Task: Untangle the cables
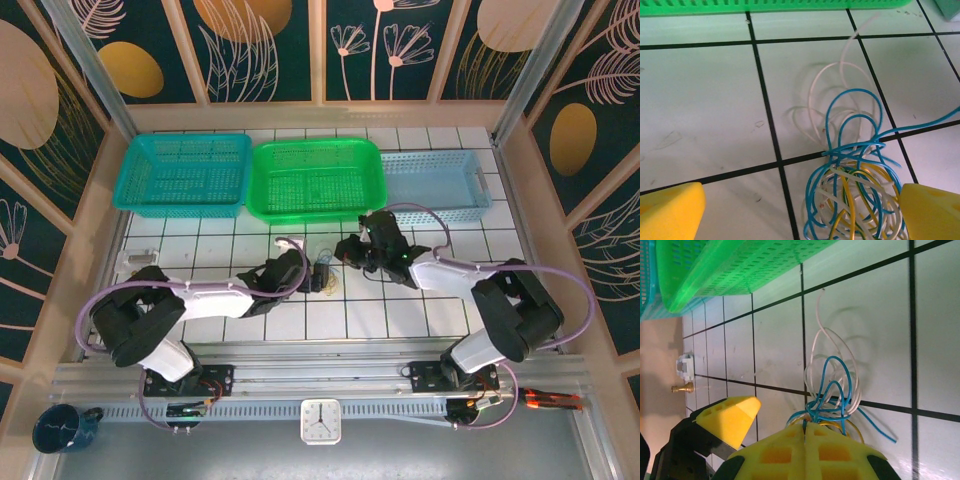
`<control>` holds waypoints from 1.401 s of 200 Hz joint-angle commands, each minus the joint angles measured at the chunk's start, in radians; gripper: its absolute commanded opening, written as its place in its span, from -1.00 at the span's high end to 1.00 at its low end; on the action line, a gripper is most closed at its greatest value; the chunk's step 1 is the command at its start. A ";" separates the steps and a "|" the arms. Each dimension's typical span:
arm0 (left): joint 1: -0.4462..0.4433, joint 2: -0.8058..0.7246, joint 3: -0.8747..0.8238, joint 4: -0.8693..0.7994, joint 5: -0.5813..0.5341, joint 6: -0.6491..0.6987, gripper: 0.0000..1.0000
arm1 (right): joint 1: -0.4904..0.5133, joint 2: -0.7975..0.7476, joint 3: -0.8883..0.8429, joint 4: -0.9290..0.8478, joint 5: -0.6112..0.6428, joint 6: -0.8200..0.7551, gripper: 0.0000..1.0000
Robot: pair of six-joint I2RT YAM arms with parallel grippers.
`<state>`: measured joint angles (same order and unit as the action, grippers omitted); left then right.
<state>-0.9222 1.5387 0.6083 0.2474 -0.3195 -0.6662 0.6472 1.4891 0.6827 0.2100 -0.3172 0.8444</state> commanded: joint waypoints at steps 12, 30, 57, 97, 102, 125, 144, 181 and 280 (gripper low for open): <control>0.001 -0.052 -0.041 0.049 -0.043 0.022 -0.98 | 0.018 0.022 0.066 0.021 -0.026 -0.019 1.00; 0.001 -0.046 -0.039 0.043 -0.052 0.031 -0.98 | 0.024 0.021 0.092 0.004 -0.029 -0.031 1.00; 0.000 -0.025 -0.030 0.050 -0.064 0.035 -0.98 | 0.034 0.017 0.116 -0.016 -0.031 -0.039 1.00; 0.002 0.009 -0.014 0.080 -0.080 0.041 -0.98 | 0.045 0.008 0.136 -0.033 -0.037 -0.042 1.00; 0.002 0.018 -0.009 0.080 -0.082 0.042 -0.98 | 0.046 0.006 0.141 -0.038 -0.038 -0.044 1.00; 0.001 0.059 0.005 0.071 -0.094 0.047 -0.98 | 0.052 -0.010 0.169 -0.060 -0.040 -0.054 1.00; 0.001 0.087 0.005 0.063 -0.095 0.041 -0.98 | 0.056 -0.031 0.193 -0.081 -0.039 -0.062 1.00; 0.001 0.099 -0.035 0.089 -0.081 0.021 -0.96 | 0.057 -0.077 0.247 -0.125 -0.042 -0.081 1.00; 0.001 0.087 -0.073 0.119 -0.063 0.004 -0.93 | 0.043 -0.212 0.418 -0.210 -0.004 -0.170 1.00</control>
<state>-0.9222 1.6268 0.5549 0.3527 -0.3893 -0.6479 0.6956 1.3273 1.0454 0.0277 -0.3393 0.7197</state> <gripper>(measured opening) 0.966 0.048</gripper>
